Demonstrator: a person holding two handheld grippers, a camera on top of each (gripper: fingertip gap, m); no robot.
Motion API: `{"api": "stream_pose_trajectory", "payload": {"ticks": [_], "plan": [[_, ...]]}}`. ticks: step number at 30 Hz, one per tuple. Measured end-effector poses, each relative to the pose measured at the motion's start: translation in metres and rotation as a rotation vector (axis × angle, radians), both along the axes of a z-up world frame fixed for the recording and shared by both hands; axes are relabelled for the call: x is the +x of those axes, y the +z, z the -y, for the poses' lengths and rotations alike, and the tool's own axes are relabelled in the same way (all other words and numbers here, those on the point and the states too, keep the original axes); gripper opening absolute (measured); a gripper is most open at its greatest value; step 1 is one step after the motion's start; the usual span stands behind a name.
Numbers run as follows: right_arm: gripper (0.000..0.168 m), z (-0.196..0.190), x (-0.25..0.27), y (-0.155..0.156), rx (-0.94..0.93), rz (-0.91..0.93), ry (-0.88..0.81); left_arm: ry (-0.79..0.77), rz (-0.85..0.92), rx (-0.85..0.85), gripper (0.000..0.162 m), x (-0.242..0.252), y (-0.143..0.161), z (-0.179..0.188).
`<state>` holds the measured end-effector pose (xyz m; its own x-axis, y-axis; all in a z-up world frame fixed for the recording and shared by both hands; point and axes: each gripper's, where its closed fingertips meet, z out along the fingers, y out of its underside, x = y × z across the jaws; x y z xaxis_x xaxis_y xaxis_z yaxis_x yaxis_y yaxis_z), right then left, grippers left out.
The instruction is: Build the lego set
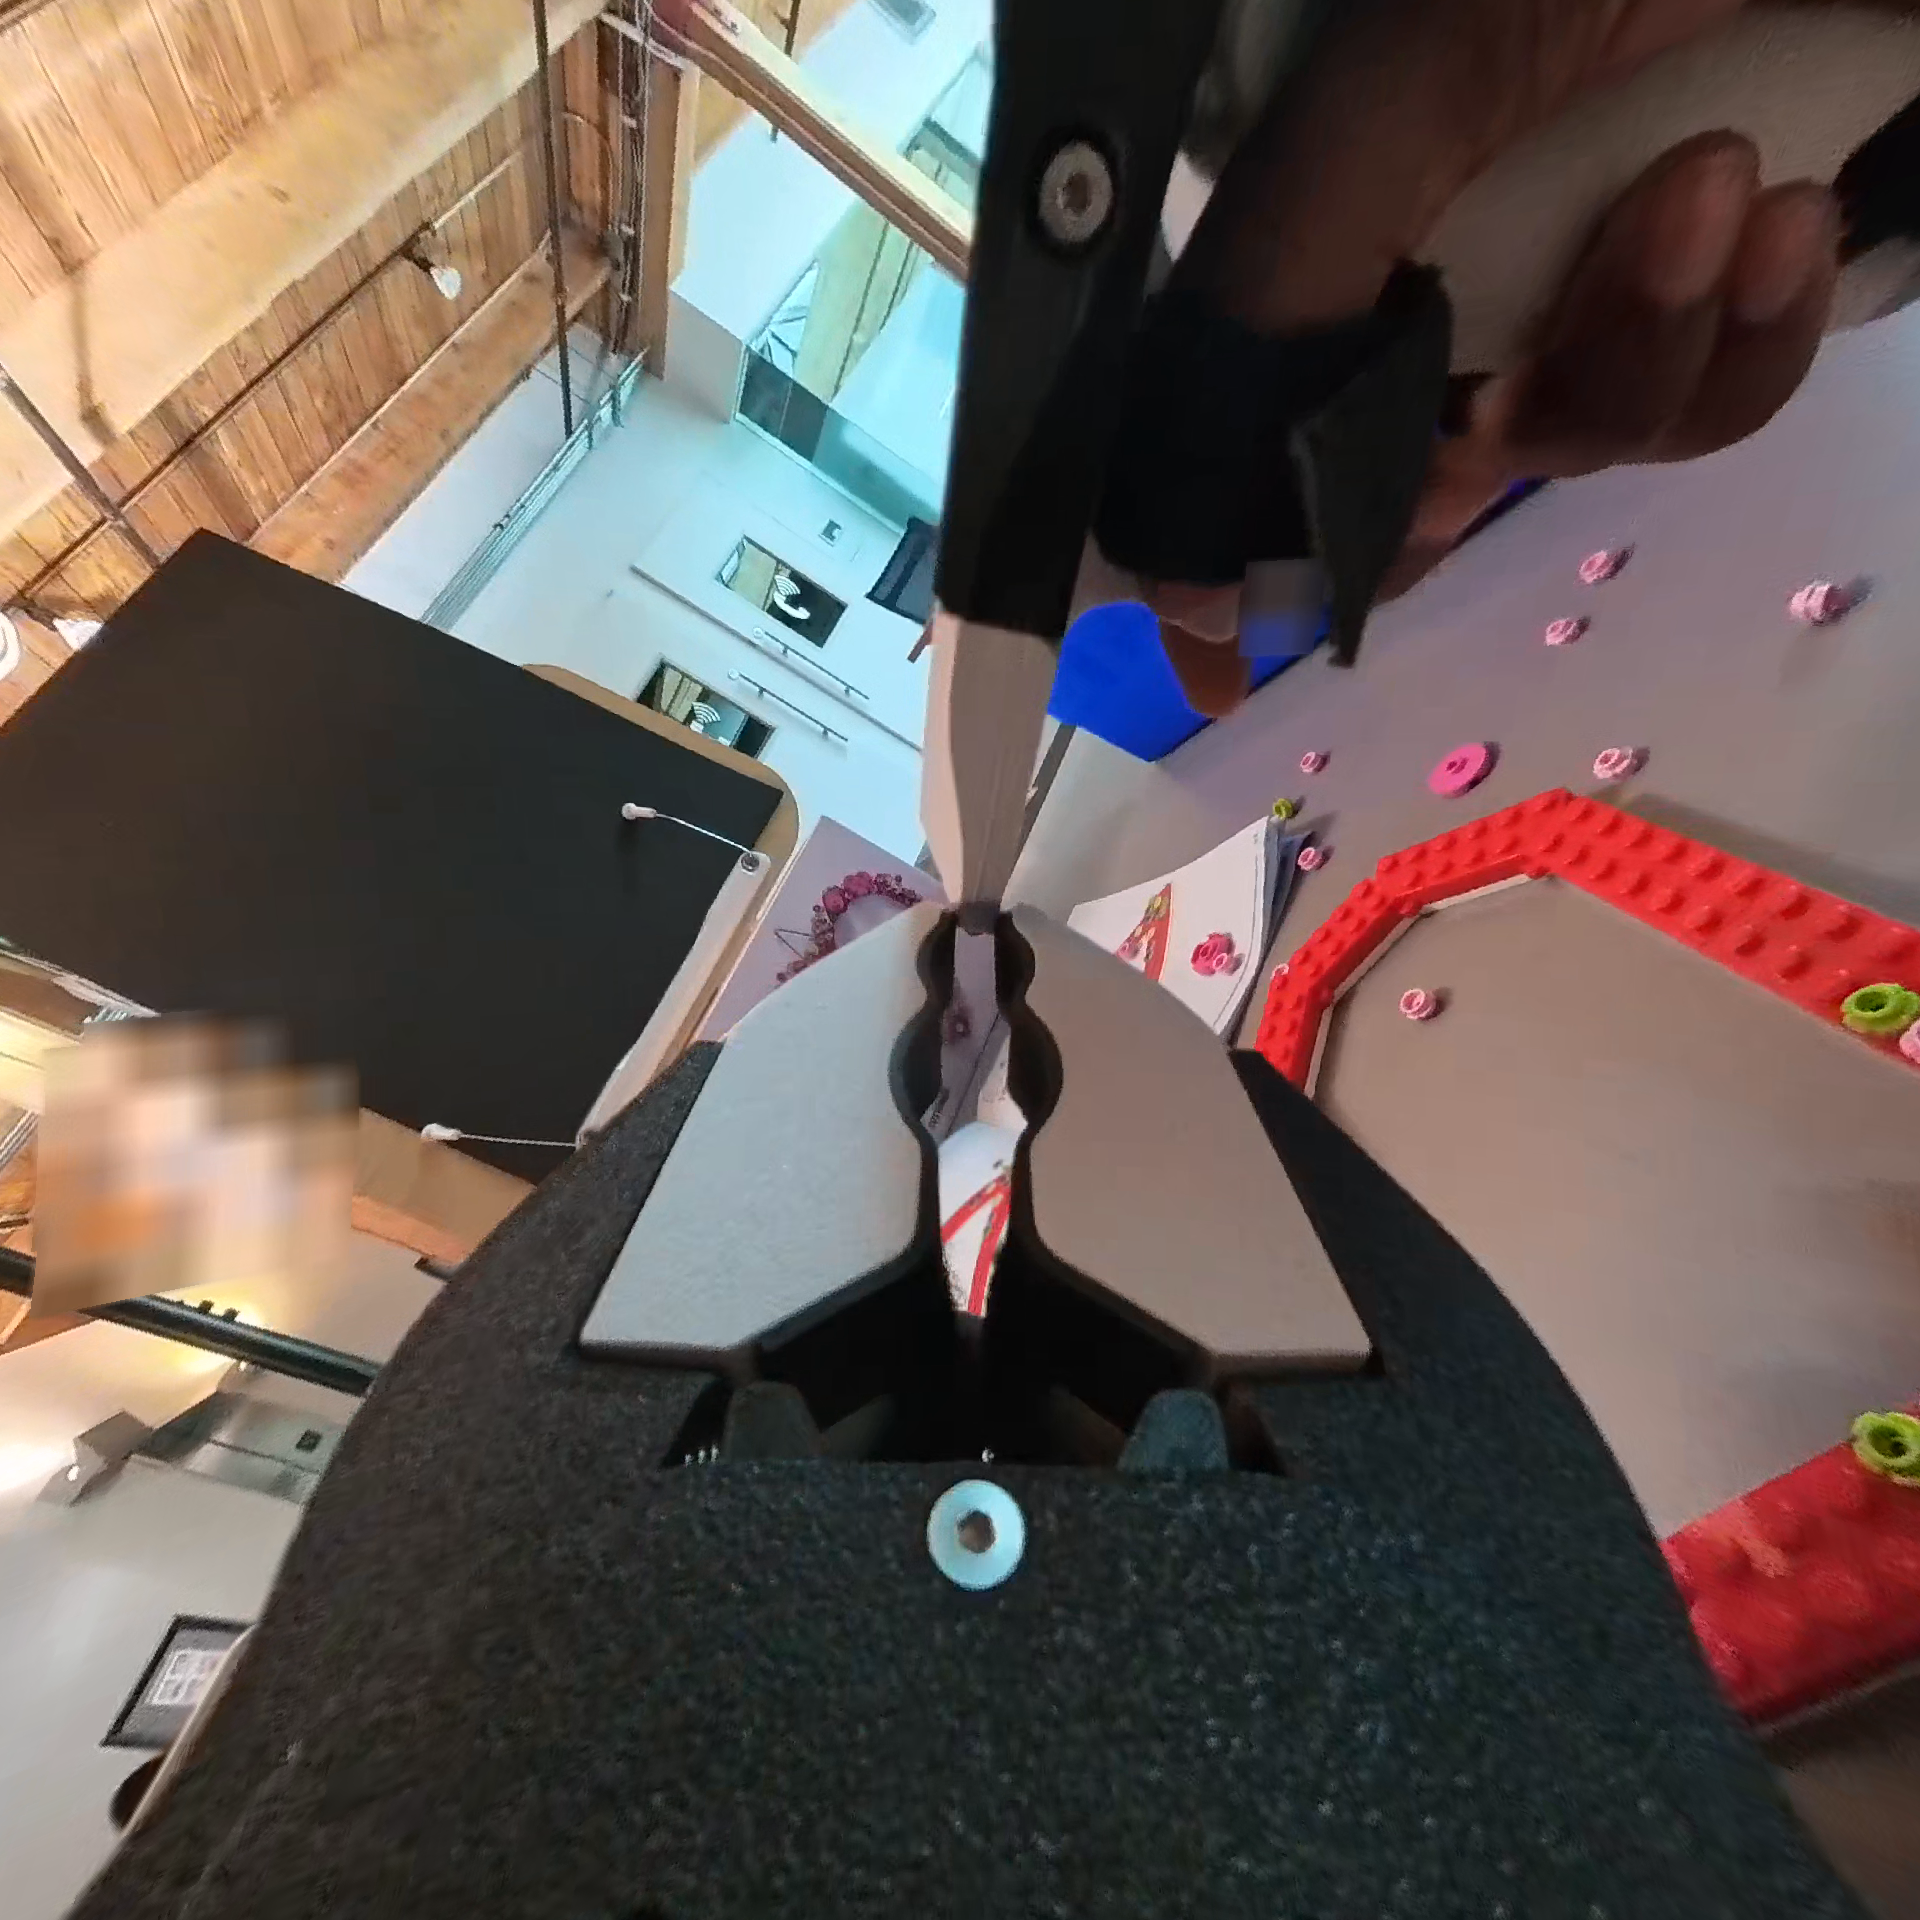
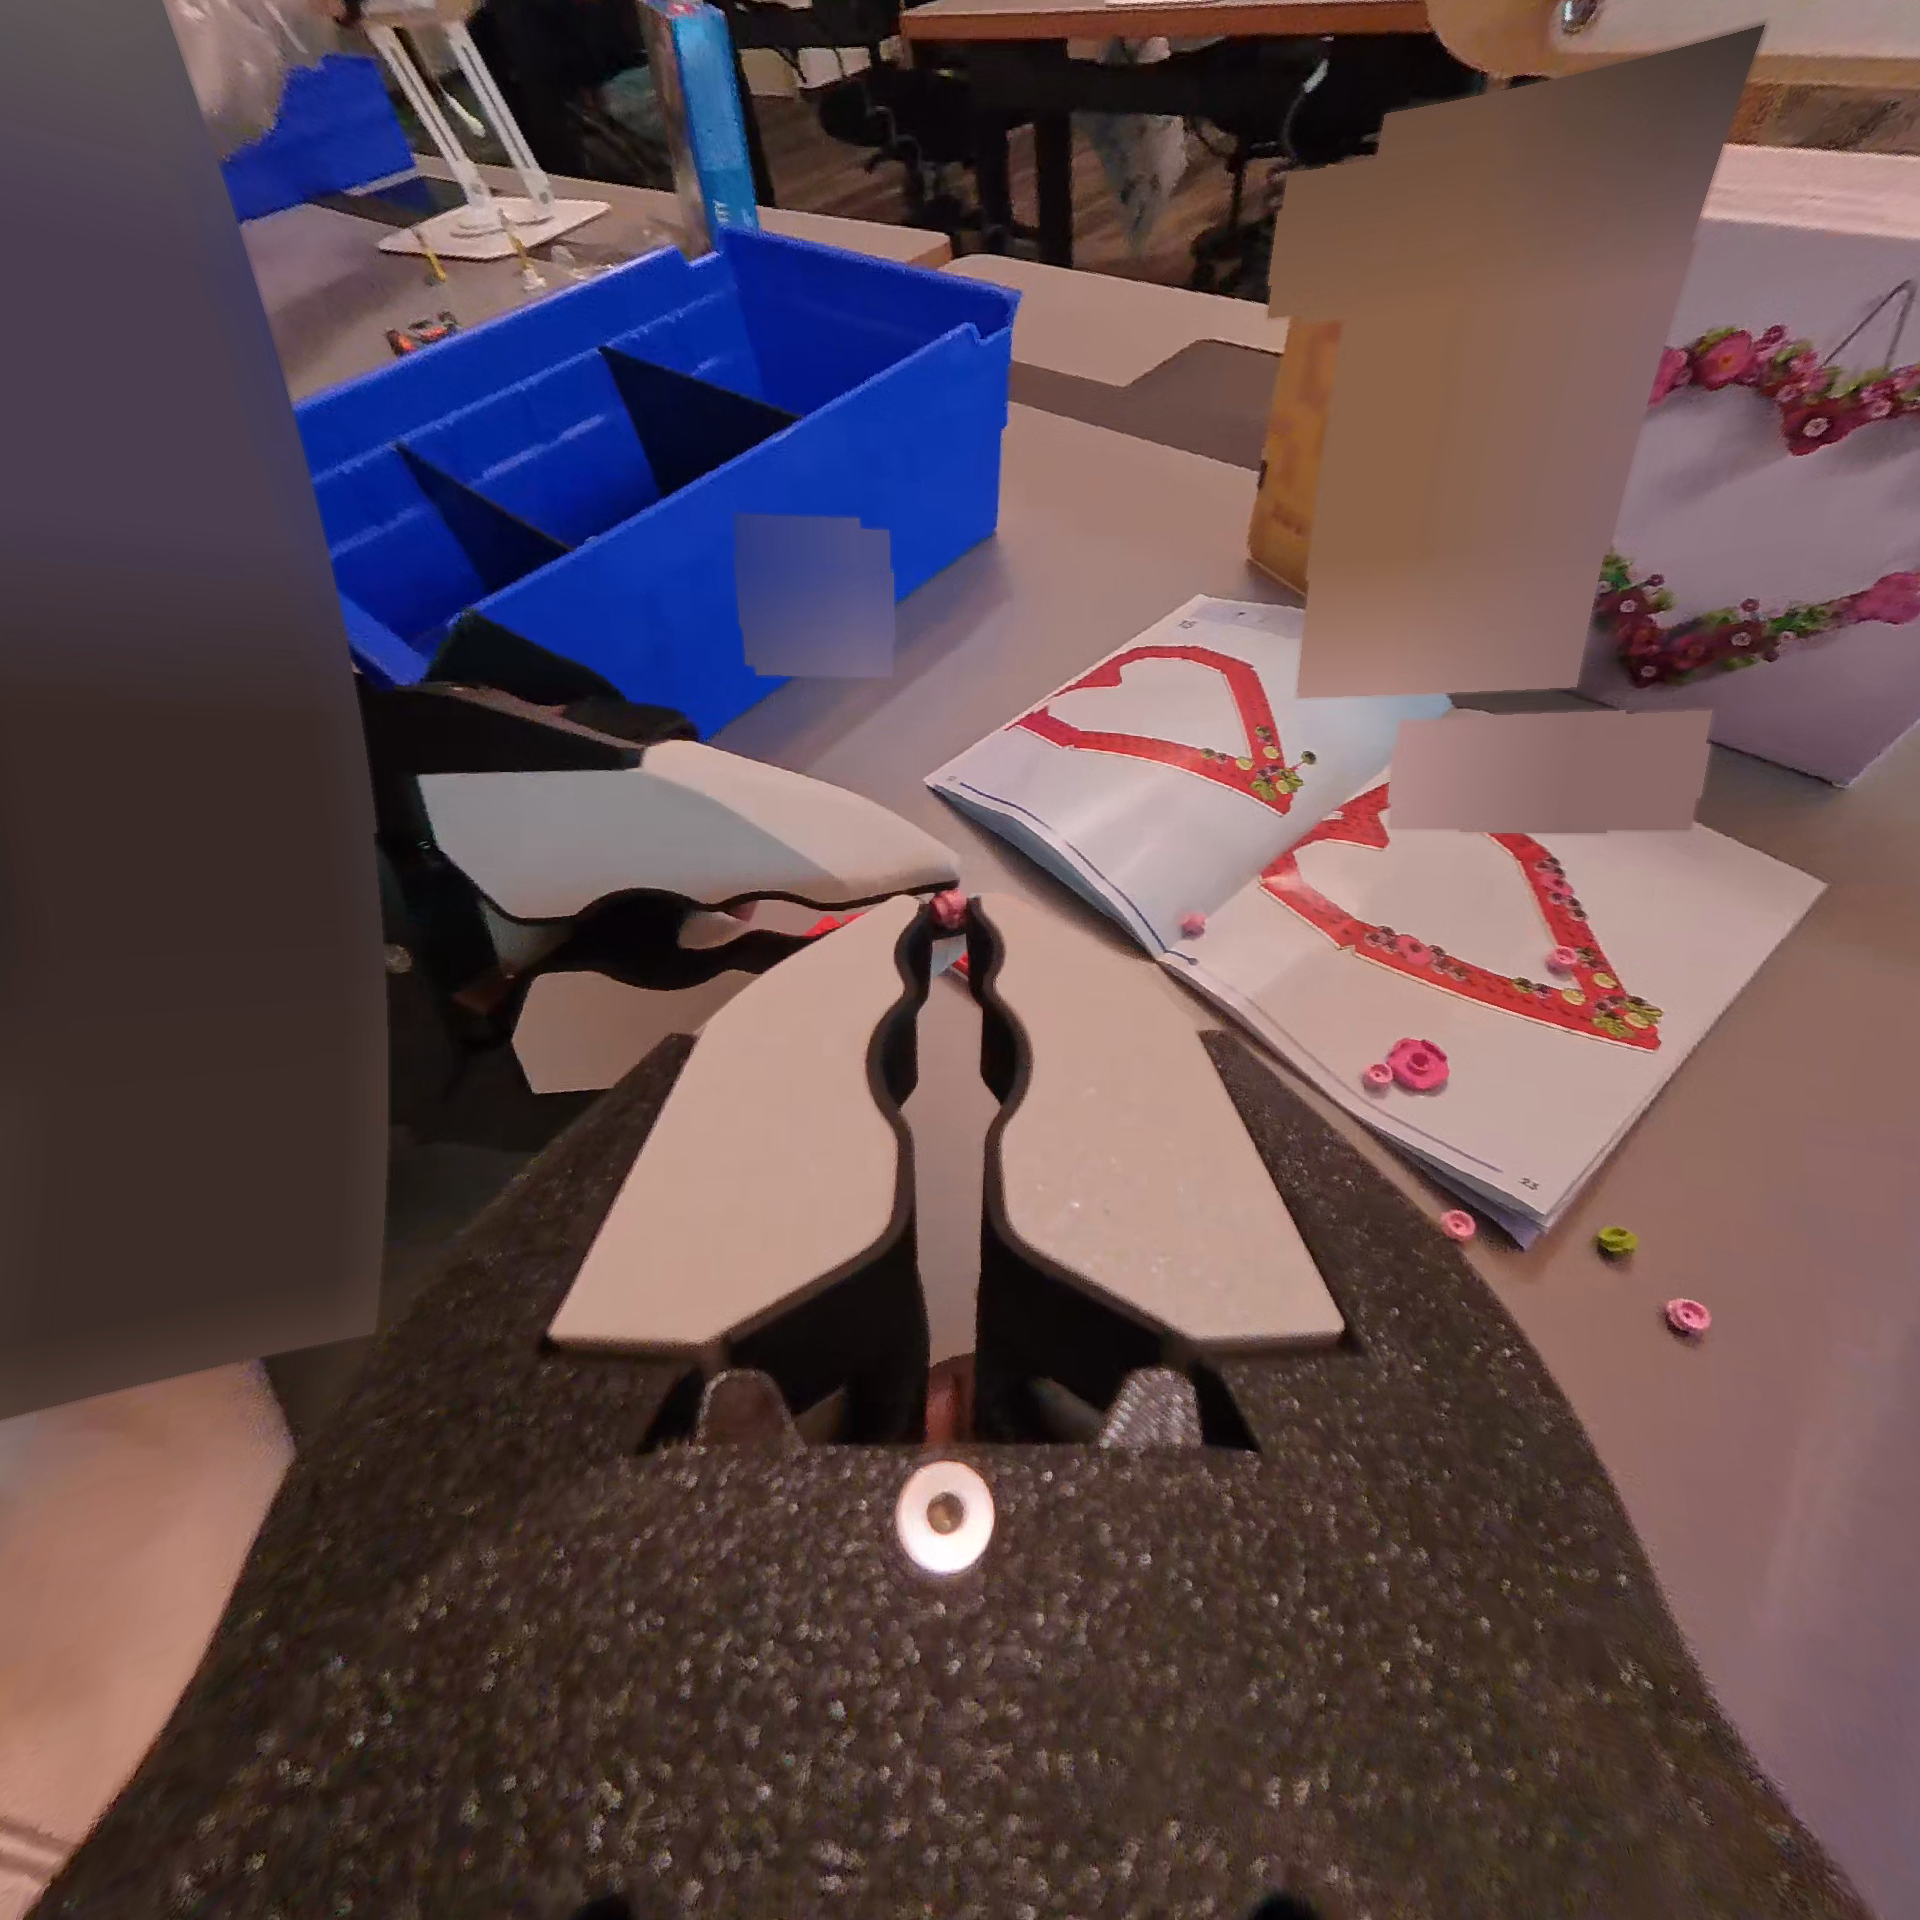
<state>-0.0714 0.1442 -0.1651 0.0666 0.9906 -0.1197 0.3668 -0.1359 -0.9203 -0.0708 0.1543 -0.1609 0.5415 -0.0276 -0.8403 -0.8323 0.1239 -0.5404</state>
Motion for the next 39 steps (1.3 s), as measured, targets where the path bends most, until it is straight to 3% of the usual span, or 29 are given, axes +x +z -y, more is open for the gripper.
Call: {"api": "stream_pose_trajectory", "payload": {"ticks": [5, 9, 13, 16, 22, 31, 39], "plan": [[0.005, 0.005, 0.003, 0.005, -0.168, -0.059, 0.084, -0.06, 0.053, 0.034, 0.009, 0.006, 0.007, 0.003], [0.005, 0.011, 0.009, 0.017, -0.531, -0.159, 0.201, -0.115, 0.143, 0.02, 0.02, 0.008, 0.009, 0.005], [0.005, 0.016, 0.015, 0.023, -0.887, -0.19, 0.324, -0.217, 0.271, 0.002, 0.018, 0.016, 0.015, 0.01], [0.005, 0.021, 0.018, 0.026, -1.027, -0.192, 0.395, -0.243, 0.323, -0.016, 0.014, 0.015, 0.016, 0.011], [0.005, 0.022, 0.018, 0.025, -1.052, -0.182, 0.422, -0.251, 0.298, -0.018, 0.012, 0.016, 0.015, 0.012], [0.005, 0.017, 0.021, 0.017, -0.835, -0.071, 0.39, -0.232, 0.191, -0.008, 0.01, 0.021, 0.01, 0.012], [0.005, 0.018, 0.022, 0.013, -0.786, -0.025, 0.407, -0.242, 0.161, 0.002, 0.008, 0.024, 0.011, 0.014]]}}
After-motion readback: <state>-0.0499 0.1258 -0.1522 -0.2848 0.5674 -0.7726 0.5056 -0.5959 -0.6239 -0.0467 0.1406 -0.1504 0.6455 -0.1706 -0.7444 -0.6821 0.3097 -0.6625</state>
